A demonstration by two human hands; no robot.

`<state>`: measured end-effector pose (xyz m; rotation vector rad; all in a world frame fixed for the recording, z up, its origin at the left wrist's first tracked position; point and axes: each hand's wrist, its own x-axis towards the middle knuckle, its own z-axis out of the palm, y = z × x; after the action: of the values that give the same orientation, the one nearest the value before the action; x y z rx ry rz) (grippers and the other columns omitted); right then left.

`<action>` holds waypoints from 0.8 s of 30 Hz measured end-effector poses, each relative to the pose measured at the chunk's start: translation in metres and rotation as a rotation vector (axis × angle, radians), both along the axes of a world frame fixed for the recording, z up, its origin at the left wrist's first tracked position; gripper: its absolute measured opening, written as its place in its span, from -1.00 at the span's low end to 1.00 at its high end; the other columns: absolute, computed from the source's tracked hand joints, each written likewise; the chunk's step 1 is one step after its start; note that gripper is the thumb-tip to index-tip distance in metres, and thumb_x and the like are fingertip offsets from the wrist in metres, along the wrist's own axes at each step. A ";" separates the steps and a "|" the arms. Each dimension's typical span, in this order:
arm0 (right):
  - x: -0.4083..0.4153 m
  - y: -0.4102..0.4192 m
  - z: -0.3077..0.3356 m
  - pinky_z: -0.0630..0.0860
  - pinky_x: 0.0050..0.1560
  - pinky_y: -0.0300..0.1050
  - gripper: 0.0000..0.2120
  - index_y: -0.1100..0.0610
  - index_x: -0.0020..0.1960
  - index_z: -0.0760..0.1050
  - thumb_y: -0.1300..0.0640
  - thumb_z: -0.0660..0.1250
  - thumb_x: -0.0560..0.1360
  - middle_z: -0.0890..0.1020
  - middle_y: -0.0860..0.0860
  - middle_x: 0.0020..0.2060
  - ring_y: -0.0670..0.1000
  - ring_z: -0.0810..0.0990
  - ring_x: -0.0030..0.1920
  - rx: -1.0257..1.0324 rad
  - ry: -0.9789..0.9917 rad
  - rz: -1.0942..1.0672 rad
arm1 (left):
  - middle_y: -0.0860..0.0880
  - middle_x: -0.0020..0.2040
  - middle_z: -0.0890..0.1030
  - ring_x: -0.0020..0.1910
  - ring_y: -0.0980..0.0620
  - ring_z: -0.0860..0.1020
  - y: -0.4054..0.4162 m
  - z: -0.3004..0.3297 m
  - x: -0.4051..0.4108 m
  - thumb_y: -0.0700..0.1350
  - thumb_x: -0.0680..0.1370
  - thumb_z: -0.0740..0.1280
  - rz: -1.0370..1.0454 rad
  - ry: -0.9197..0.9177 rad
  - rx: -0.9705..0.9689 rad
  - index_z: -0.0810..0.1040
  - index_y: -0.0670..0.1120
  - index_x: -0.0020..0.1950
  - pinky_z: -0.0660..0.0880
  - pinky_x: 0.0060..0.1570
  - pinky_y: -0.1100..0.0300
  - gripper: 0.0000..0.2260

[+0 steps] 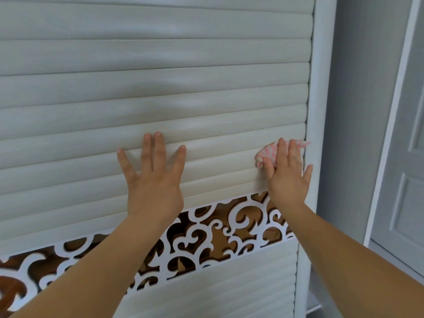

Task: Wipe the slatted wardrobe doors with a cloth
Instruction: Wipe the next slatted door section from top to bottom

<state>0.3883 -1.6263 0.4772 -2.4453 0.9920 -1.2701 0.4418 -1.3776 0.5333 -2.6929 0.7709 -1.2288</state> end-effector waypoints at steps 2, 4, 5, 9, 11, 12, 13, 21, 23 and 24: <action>-0.001 -0.006 -0.001 -0.10 0.46 0.21 -0.44 -0.04 0.55 -0.14 -0.17 -0.14 0.60 -0.07 0.01 0.54 0.05 0.06 0.51 0.098 -0.057 -0.008 | -0.23 0.44 -0.39 0.42 -0.21 -0.40 0.000 0.000 -0.001 -0.14 0.51 0.13 0.000 -0.002 0.005 -0.30 0.07 0.49 -0.30 0.29 -0.40 -0.28; 0.002 -0.004 -0.002 -0.10 0.47 0.16 -0.44 0.00 0.55 -0.12 -0.17 -0.15 0.61 -0.04 0.04 0.54 0.08 0.10 0.50 0.193 -0.110 -0.014 | -0.22 0.46 -0.37 0.44 -0.20 -0.38 0.001 0.001 -0.003 -0.14 0.51 0.14 -0.020 0.003 -0.006 -0.27 0.08 0.50 -0.31 0.29 -0.38 -0.29; 0.004 0.000 -0.002 -0.09 0.48 0.13 -0.44 0.04 0.55 -0.11 -0.16 -0.14 0.62 -0.01 0.07 0.54 0.10 0.12 0.49 0.226 -0.137 -0.019 | -0.21 0.47 -0.36 0.44 -0.19 -0.38 0.001 0.002 -0.004 -0.14 0.51 0.14 -0.030 0.007 -0.007 -0.26 0.09 0.50 -0.32 0.29 -0.38 -0.29; 0.013 0.032 -0.003 0.07 0.44 0.06 -0.45 0.19 0.53 0.01 -0.08 -0.08 0.64 0.13 0.18 0.50 0.22 0.22 0.43 0.241 -0.202 -0.036 | -0.15 0.49 -0.34 0.45 -0.12 -0.37 0.005 0.006 -0.003 -0.18 0.49 0.14 -0.070 0.012 -0.018 -0.23 0.12 0.50 -0.36 0.30 -0.33 -0.28; 0.015 0.052 -0.009 0.00 0.47 0.02 -0.45 0.20 0.54 0.01 -0.06 -0.06 0.64 0.11 0.20 0.51 0.18 0.12 0.49 0.207 -0.174 -0.005 | -0.12 0.52 -0.24 0.48 -0.07 -0.29 0.013 0.007 0.000 -0.26 0.47 0.15 -0.137 -0.005 -0.041 -0.09 0.09 0.52 -0.38 0.31 -0.26 -0.30; 0.016 0.062 -0.012 -0.04 0.48 0.01 -0.45 0.21 0.54 0.01 -0.05 -0.06 0.64 0.09 0.20 0.51 0.15 0.06 0.50 0.182 -0.155 0.014 | -0.12 0.54 -0.13 0.51 -0.06 -0.18 0.018 0.007 0.002 -0.31 0.45 0.17 -0.190 -0.029 -0.060 0.04 0.04 0.52 -0.38 0.33 -0.21 -0.31; 0.017 0.073 -0.014 -0.06 0.49 0.00 -0.45 0.21 0.54 0.02 -0.03 -0.04 0.64 0.08 0.21 0.51 0.15 0.04 0.51 0.156 -0.142 0.036 | -0.13 0.53 0.01 0.51 -0.06 -0.02 0.023 0.007 0.005 -0.37 0.40 0.21 -0.236 -0.056 -0.069 0.19 -0.02 0.48 -0.35 0.35 -0.17 -0.33; 0.057 0.184 -0.036 0.24 0.41 0.14 -0.48 0.35 0.38 0.33 0.03 0.00 0.58 0.38 0.35 0.33 0.28 0.36 0.36 -0.124 -0.163 0.142 | -0.20 0.34 0.44 0.34 -0.16 0.40 0.097 -0.023 0.024 -0.52 0.19 0.29 -0.290 -0.089 -0.084 0.52 -0.20 0.21 -0.07 0.38 -0.13 -0.40; 0.067 0.215 -0.041 0.18 0.40 0.12 -0.50 0.33 0.39 0.31 0.05 0.03 0.57 0.37 0.35 0.34 0.27 0.36 0.36 -0.197 -0.154 0.164 | -0.21 0.33 0.45 0.33 -0.17 0.41 0.119 -0.030 0.029 -0.52 0.17 0.30 -0.279 -0.078 -0.071 0.53 -0.20 0.20 -0.07 0.38 -0.14 -0.39; 0.073 0.232 -0.043 0.17 0.40 0.12 -0.52 0.32 0.39 0.29 0.06 0.09 0.56 0.37 0.35 0.34 0.27 0.35 0.36 -0.235 -0.138 0.171 | -0.21 0.33 0.45 0.33 -0.17 0.41 0.132 -0.033 0.031 -0.51 0.16 0.32 -0.267 -0.067 -0.072 0.53 -0.20 0.20 -0.07 0.38 -0.14 -0.39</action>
<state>0.4613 -1.3946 0.4337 -2.5043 0.6145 -1.5455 0.4732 -1.2457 0.5007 -2.6528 1.1267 -1.4187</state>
